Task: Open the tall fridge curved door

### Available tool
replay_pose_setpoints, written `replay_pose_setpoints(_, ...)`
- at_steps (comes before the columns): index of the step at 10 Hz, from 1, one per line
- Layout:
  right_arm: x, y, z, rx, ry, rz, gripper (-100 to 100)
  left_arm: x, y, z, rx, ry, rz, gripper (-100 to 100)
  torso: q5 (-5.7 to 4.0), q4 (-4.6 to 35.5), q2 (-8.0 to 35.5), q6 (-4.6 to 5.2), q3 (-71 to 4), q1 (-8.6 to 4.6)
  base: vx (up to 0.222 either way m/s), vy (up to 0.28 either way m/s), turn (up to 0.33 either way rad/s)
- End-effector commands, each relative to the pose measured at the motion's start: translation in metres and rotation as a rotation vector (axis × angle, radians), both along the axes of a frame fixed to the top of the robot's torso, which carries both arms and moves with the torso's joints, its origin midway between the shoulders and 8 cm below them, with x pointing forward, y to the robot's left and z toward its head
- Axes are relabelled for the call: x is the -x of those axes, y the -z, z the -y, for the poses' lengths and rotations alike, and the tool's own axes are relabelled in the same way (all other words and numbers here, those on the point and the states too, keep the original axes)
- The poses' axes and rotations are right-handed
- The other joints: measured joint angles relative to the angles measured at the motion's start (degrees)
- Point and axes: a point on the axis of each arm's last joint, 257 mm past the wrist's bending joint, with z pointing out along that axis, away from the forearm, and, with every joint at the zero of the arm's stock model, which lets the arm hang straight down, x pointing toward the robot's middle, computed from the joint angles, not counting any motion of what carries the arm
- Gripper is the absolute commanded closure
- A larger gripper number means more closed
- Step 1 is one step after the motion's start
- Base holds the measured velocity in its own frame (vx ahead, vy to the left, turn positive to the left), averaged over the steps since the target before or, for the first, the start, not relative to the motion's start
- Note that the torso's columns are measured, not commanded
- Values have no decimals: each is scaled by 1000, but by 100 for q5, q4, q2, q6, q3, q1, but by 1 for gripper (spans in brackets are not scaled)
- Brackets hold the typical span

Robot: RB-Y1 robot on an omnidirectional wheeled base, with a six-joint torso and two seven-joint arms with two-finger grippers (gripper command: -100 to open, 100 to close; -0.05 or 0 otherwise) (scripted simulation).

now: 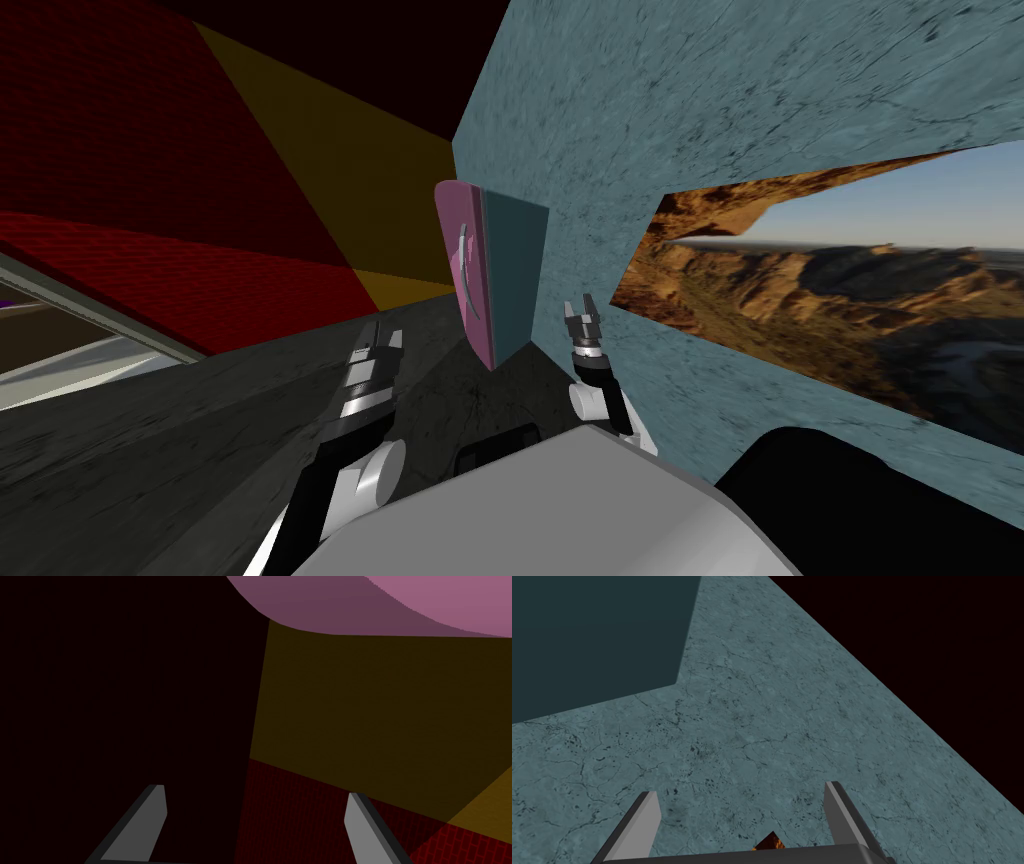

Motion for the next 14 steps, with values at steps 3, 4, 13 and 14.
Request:
replay_pose_setpoints(3, 0, 0, 0, 0, 0, 0, 0, 0, 0, 0, 0, 0, 0, 0, 0, 1006, 1003, 0, -2014, 0, 0, 0, 0)
replay_pose_setpoints(4, 0, 0, 0, 0, 0, 0, 0, 0, 0, 0, 0, 0, 0, 0, 0, 1424, 1422, 0, -2850, 0, 0, 0, 0)
replay_pose_setpoints(13, 0, 0, 0, 0, 0, 0, 0, -10, 19, -4, -119, 5, -64, -100, -2, 4217, 4208, 0, -8461, -7, 38, -27, 15)
replay_pose_setpoints(14, 0, 0, 0, 0, 0, 0, 0, -13, 23, -6, -135, 0, -78, -100, -2, 4222, 4212, 0, -8465, -10, 159, -108, 45)
